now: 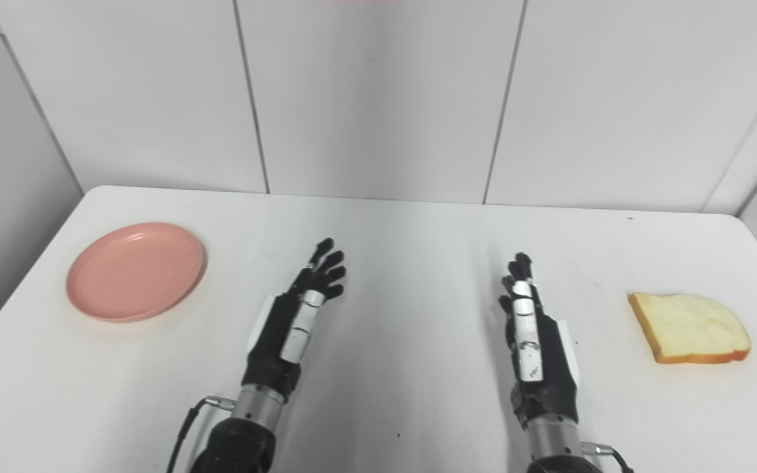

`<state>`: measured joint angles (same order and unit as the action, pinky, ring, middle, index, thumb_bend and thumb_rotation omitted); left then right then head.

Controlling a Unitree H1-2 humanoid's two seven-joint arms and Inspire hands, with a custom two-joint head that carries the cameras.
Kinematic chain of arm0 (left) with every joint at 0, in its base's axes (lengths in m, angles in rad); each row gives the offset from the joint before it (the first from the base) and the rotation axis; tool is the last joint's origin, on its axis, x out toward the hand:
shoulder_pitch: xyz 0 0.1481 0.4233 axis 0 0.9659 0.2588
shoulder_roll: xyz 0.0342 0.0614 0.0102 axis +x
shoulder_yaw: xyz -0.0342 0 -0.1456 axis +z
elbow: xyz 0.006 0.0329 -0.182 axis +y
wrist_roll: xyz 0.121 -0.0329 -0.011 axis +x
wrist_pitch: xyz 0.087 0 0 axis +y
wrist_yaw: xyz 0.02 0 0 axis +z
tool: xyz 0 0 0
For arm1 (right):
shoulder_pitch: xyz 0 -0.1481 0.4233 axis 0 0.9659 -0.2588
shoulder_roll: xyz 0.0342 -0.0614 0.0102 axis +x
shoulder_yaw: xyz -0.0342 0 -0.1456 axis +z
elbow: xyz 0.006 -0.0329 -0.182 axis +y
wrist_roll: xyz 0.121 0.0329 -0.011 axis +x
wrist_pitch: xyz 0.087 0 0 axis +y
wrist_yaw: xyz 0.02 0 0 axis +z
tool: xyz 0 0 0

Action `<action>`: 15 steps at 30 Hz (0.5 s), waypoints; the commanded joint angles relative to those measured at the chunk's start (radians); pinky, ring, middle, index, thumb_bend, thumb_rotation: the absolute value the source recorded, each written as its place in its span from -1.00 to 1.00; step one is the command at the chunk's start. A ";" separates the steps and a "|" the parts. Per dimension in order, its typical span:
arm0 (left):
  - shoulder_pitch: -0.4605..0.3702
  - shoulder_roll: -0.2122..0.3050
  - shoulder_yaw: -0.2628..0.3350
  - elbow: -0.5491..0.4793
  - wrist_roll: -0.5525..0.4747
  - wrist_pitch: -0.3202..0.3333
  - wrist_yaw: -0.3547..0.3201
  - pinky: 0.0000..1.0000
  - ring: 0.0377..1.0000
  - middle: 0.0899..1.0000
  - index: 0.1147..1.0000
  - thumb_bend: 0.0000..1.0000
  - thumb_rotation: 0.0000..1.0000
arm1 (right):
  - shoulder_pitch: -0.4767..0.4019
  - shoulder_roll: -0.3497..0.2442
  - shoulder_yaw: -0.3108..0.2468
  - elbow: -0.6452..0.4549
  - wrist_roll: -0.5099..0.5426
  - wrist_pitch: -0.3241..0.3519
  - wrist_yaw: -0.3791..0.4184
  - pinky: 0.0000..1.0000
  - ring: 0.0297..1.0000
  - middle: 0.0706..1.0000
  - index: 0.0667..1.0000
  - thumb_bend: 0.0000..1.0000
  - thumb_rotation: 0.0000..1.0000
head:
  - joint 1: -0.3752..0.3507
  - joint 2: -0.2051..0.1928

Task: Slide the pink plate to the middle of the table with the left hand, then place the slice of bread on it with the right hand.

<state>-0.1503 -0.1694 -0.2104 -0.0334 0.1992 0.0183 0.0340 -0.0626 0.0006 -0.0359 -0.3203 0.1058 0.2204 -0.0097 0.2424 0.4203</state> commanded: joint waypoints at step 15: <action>-0.040 -0.014 -0.012 -0.008 -0.003 -0.024 -0.003 0.81 0.88 0.90 0.88 0.25 0.92 | -0.024 -0.005 0.005 -0.035 0.013 -0.037 0.009 1.00 1.00 1.00 1.00 -0.10 1.00 | 0.039 0.001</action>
<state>-0.1534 -0.1709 -0.2127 -0.0142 0.1963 0.0052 0.0358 -0.0631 -0.0087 -0.0337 -0.3205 0.1152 0.2140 -0.0078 0.2822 0.4203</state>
